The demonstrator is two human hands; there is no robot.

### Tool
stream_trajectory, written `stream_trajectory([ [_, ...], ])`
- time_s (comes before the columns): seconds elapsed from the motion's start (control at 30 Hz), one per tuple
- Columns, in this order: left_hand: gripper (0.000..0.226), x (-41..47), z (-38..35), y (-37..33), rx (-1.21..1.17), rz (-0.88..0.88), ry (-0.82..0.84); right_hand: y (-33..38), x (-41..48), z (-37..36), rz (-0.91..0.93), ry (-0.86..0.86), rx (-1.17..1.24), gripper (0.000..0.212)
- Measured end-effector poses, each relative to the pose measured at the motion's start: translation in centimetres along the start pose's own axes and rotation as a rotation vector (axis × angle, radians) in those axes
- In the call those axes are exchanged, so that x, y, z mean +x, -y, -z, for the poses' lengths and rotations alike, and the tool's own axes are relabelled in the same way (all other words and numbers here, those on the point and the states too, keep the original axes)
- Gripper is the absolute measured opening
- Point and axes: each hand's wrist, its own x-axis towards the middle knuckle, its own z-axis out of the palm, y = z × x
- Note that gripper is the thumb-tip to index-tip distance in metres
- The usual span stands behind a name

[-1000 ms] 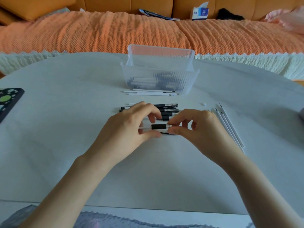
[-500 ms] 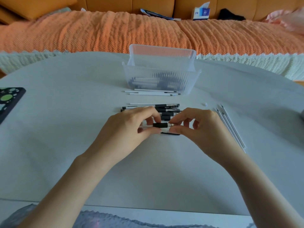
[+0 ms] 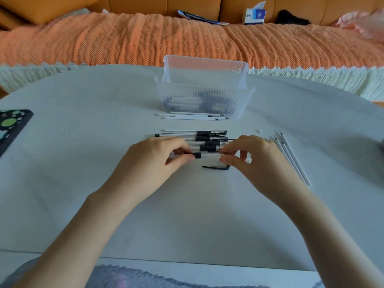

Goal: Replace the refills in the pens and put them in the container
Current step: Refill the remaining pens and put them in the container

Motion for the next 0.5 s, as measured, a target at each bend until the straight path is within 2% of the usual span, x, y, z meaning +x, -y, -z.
stream_trajectory([
  [0.1, 0.012, 0.1, 0.4, 0.4, -0.007, 0.029, 0.0, -0.1, 0.1, 0.3, 0.004, -0.021, 0.012, 0.007],
  [0.27, 0.01, 0.1, 0.9, 0.7, -0.063, 0.07, -0.016, -0.1, 0.2, 1.0, -0.042, -0.057, 0.249, 0.004],
  [0.5, 0.006, 0.1, 1.1, 0.9, -0.101, 0.092, 0.05, -0.1, 0.5, 2.3, -0.263, -0.142, 0.82, 0.009],
])
